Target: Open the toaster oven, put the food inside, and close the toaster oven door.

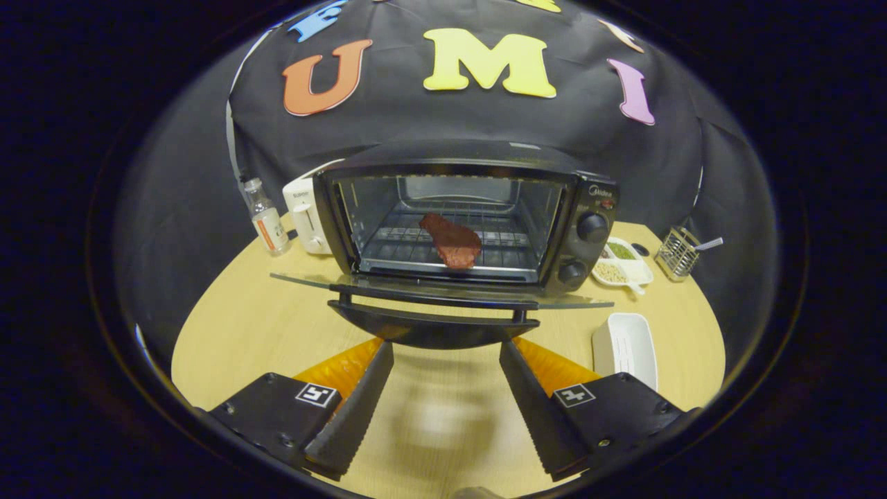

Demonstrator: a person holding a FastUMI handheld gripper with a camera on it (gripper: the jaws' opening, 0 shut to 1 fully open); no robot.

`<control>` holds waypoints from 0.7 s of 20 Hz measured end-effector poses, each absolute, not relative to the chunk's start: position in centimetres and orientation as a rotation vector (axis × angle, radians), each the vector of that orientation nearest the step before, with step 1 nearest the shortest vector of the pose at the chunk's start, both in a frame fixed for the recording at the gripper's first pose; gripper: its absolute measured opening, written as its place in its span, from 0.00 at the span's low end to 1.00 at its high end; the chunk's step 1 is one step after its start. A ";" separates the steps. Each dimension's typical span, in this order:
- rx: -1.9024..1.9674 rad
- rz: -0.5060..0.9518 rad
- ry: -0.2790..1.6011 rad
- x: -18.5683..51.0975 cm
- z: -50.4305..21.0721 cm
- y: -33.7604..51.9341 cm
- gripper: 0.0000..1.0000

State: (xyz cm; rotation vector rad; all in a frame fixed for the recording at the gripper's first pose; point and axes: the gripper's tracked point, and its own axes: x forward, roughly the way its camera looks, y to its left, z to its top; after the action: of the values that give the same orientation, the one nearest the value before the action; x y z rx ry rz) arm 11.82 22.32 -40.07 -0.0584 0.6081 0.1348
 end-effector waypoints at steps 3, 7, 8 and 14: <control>-0.077 0.139 0.577 13.2 -38.1 22.5 0.99; -0.106 0.151 0.509 14.9 -35.4 22.4 0.99; -0.111 0.155 0.506 14.8 -35.3 22.4 0.99; -0.083 0.131 0.513 13.0 -35.0 20.5 0.98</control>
State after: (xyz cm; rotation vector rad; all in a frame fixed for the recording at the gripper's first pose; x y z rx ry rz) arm 13.03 20.53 -34.98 -0.0825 0.5131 0.1313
